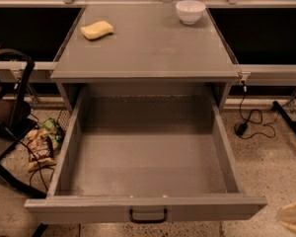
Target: Close top drawer
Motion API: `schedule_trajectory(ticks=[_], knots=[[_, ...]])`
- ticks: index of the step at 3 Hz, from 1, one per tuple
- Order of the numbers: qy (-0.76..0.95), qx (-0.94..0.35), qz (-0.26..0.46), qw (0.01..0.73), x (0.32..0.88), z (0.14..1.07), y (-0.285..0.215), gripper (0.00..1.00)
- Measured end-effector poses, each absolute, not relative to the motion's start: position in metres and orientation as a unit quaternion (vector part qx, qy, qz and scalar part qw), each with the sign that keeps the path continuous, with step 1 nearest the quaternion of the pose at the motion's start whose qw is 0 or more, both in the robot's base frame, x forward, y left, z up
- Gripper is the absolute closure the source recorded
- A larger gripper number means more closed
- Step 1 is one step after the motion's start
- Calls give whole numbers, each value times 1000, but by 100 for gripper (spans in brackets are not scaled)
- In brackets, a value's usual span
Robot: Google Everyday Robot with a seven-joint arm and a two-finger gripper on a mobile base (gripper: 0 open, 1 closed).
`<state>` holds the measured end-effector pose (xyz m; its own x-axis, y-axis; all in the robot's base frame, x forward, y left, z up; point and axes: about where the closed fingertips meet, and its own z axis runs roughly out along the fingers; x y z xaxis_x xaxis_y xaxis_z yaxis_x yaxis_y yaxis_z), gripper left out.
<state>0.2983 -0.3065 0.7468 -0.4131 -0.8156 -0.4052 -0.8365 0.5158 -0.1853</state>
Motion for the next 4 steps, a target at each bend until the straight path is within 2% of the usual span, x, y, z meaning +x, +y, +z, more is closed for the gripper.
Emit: schedule_trajectory(ticks=[1, 2, 4], knots=[[853, -461, 79, 232, 269, 658, -311, 93], [841, -468, 112, 249, 276, 609, -296, 100], [800, -510, 144, 281, 315, 581, -242, 100]])
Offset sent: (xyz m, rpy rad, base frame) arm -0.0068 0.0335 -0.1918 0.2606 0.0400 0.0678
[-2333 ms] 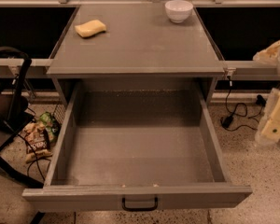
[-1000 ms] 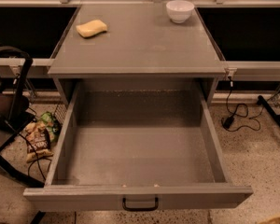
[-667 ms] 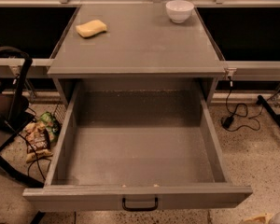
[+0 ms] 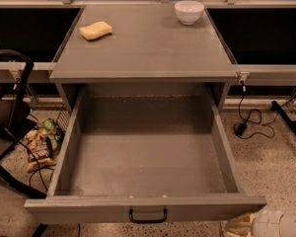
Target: Close top drawer
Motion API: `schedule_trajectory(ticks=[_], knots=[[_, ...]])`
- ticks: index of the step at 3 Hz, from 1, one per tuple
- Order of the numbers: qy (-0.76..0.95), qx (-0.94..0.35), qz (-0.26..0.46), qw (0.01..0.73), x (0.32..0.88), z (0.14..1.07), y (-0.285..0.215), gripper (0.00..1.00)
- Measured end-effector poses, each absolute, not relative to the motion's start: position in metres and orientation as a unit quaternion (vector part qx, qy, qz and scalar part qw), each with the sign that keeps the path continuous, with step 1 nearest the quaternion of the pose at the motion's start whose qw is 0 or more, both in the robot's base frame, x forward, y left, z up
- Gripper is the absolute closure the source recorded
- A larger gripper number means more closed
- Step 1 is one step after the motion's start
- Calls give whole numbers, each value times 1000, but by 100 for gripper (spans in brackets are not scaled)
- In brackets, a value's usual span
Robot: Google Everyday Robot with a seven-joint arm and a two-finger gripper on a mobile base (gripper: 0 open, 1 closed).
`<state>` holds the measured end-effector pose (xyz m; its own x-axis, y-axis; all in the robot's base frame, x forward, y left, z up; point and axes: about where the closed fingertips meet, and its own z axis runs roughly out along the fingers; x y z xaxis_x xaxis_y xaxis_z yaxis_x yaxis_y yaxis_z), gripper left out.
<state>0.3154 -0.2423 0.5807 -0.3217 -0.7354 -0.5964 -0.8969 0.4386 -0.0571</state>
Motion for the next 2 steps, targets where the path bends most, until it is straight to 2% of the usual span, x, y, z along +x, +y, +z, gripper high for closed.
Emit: schedule_trajectory(ticks=[2], knots=[[790, -510, 131, 314, 350, 602, -207, 100]])
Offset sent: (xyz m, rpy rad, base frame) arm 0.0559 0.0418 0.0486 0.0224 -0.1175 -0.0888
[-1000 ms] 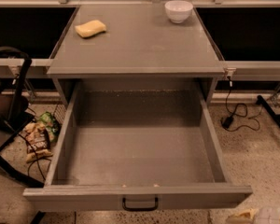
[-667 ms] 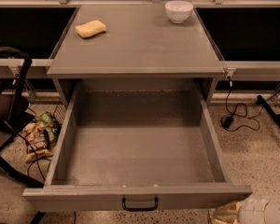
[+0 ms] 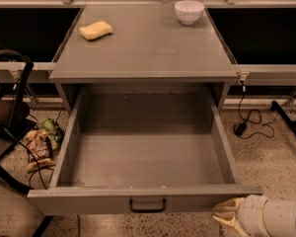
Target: Close top drawer
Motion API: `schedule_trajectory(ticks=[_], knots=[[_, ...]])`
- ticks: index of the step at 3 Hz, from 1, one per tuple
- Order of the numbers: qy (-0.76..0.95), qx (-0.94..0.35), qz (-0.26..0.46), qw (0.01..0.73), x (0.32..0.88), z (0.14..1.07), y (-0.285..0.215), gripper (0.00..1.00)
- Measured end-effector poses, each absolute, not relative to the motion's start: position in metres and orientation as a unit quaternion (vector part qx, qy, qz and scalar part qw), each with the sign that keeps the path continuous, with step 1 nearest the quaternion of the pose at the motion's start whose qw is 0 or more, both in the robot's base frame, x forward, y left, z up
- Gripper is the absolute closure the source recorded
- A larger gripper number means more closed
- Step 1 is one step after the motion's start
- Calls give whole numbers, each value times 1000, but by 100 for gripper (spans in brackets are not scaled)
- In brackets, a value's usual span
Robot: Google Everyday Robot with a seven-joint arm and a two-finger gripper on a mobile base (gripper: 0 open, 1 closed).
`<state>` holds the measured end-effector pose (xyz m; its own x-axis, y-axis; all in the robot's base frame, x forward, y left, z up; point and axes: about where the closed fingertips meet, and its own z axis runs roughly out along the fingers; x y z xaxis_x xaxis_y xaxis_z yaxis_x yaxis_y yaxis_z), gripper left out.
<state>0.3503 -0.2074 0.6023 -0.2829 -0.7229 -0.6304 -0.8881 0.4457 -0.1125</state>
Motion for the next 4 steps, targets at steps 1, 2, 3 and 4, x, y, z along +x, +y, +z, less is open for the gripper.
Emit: schedule_trajectory(ticks=[1, 2, 3, 4], knots=[[790, -510, 131, 314, 350, 602, -207, 100], [785, -510, 130, 326, 362, 599, -206, 100], [777, -510, 127, 346, 379, 599, -202, 100], [762, -511, 128, 378, 416, 598, -200, 100]])
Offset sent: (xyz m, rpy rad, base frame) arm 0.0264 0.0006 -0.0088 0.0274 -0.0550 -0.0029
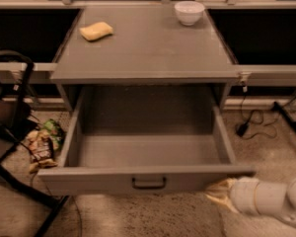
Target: Close top drawer
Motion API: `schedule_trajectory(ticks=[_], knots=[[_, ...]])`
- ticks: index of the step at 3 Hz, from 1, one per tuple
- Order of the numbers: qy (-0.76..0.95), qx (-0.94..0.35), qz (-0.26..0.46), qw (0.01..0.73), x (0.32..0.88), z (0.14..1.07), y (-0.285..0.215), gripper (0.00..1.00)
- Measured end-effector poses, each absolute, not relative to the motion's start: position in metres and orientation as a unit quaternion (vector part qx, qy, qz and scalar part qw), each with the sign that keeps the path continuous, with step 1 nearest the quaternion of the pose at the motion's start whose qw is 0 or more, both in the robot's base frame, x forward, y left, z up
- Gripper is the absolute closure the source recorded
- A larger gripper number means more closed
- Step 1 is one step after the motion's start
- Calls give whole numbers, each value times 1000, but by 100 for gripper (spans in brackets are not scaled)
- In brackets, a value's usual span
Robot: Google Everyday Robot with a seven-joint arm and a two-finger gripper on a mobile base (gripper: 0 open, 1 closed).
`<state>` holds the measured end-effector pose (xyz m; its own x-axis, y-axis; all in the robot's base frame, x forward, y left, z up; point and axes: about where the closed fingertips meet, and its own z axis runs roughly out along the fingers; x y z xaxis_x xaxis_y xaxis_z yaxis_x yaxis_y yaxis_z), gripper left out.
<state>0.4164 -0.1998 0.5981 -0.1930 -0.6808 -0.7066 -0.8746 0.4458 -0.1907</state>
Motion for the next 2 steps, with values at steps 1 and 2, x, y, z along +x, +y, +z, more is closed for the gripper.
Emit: schedule_trajectory(ticks=[1, 2], knots=[[760, -512, 128, 381, 420, 599, -200, 100], [741, -522, 122, 405, 461, 610, -201, 100]])
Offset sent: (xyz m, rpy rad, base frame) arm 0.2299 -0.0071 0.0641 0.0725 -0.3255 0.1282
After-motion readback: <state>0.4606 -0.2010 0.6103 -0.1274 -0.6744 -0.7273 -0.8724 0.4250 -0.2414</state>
